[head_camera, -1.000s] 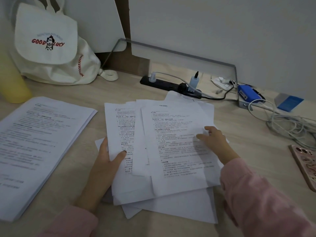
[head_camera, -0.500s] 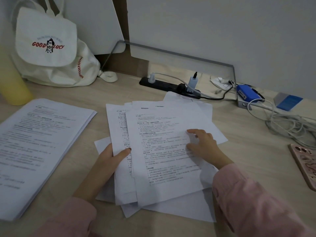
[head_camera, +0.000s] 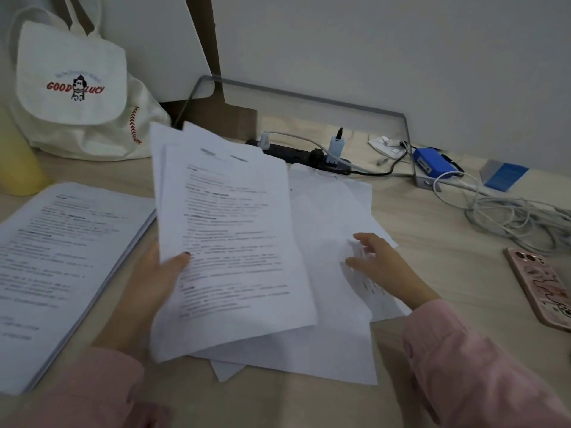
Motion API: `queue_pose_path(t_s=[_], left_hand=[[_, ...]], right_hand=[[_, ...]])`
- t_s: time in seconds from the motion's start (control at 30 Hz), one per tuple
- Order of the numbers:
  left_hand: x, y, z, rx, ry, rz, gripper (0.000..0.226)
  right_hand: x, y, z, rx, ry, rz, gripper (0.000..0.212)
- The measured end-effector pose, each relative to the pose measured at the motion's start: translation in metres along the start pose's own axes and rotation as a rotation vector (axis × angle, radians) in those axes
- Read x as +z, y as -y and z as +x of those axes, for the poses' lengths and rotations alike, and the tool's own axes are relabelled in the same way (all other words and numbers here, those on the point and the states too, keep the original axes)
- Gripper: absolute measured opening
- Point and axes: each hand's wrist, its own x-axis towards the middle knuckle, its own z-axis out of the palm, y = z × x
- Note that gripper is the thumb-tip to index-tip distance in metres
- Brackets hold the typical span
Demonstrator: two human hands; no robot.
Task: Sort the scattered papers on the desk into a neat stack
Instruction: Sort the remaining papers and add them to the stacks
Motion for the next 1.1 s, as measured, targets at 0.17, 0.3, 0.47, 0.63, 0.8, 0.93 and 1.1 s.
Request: queue_pose_path(t_s=[0.17,0.3,0.47,0.63,0.8,0.93,1.1], left_hand=[[-0.028,0.007,-0.011,-0.027,-0.098,0.035,0.044],[-0.036,0.016,-0.015,-0.055,-0.107,0.027,0.045],[-0.038,0.018,-0.016,-0.049,-0.094,0.017,0.044],[-0.037,0.018,-0.016,-0.049,-0.086,0.023,0.044],[-0.036,0.018,-0.017,-0.061,-0.076,0.002,0.045],[-0.037,0.016,-0.019,-0.064,-0.082,-0.010,0.042],[-0.034,0.012,-0.018,-0.046,-0.068,-0.028,0.042]], right_hand=[[0.005,0.001,0.002,-0.003,0.084,-0.312,0.085],[0.005,0.008,0.010,0.088,0.134,-0.274,0.075],[0.000,0.017,0.015,0.140,0.163,-0.375,0.070],[-0.001,0.031,0.021,0.286,0.179,-0.248,0.082],[0.003,0.028,0.023,0.227,0.156,-0.122,0.040],[-0.006,0.023,0.018,0.151,-0.069,0.053,0.015],[-0.058,0.033,0.004,0.032,-0.572,0.127,0.034]])
